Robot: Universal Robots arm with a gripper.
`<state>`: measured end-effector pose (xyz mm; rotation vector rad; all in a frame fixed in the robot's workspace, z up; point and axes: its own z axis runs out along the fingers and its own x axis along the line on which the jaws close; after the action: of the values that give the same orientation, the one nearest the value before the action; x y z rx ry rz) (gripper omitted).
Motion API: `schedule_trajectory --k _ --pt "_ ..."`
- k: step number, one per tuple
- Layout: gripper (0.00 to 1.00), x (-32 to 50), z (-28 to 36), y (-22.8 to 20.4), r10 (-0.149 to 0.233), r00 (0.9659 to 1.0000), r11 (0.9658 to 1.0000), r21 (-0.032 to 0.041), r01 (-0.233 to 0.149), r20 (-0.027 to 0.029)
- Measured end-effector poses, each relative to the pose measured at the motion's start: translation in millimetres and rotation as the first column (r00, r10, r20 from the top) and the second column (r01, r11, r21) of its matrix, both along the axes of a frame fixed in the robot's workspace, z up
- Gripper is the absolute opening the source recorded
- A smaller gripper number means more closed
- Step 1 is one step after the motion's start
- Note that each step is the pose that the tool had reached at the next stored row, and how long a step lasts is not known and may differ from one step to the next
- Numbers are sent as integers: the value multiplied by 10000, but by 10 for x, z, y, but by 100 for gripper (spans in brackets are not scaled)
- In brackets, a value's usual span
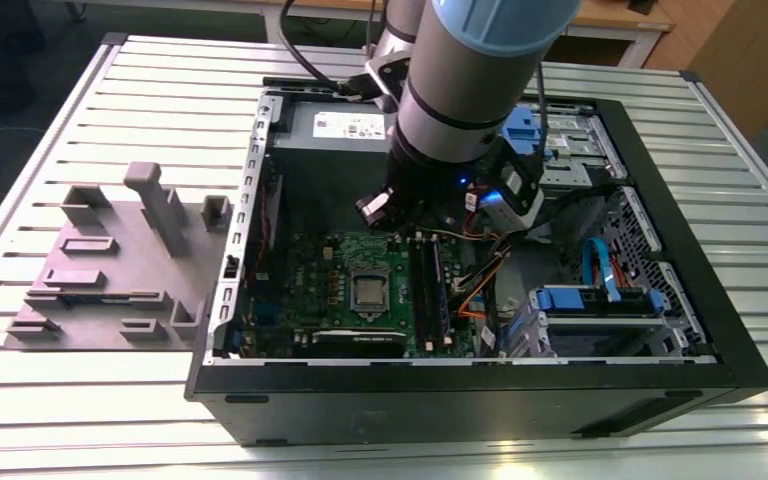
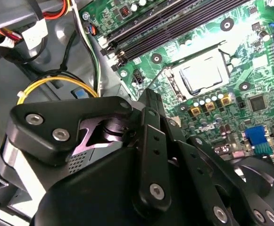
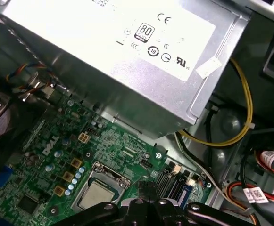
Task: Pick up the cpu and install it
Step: 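Install the first cpu locking lever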
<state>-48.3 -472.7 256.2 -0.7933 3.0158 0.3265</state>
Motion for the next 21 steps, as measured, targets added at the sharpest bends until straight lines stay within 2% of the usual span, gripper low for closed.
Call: schedule_trajectory --k 2,4,6,8,9,13,18,21 --pt "10 5 0 0 168 9999 9999 3 -168 2" --pt "10 8 -1 -1 321 9995 9995 72 -321 10" --pt "10 12 -1 0 445 9990 9988 209 -445 23" --pt "10 23 -1 0 534 9986 9978 387 -534 33" --pt "10 31 -1 0 558 9984 9975 437 -559 36" --pt "10 45 -1 0 692 9976 9966 453 -693 37" --pt "10 49 -6 -1 1386 9903 9893 456 -1387 36" --pt "10 75 -7 0 1526 9883 9871 490 -1526 41"
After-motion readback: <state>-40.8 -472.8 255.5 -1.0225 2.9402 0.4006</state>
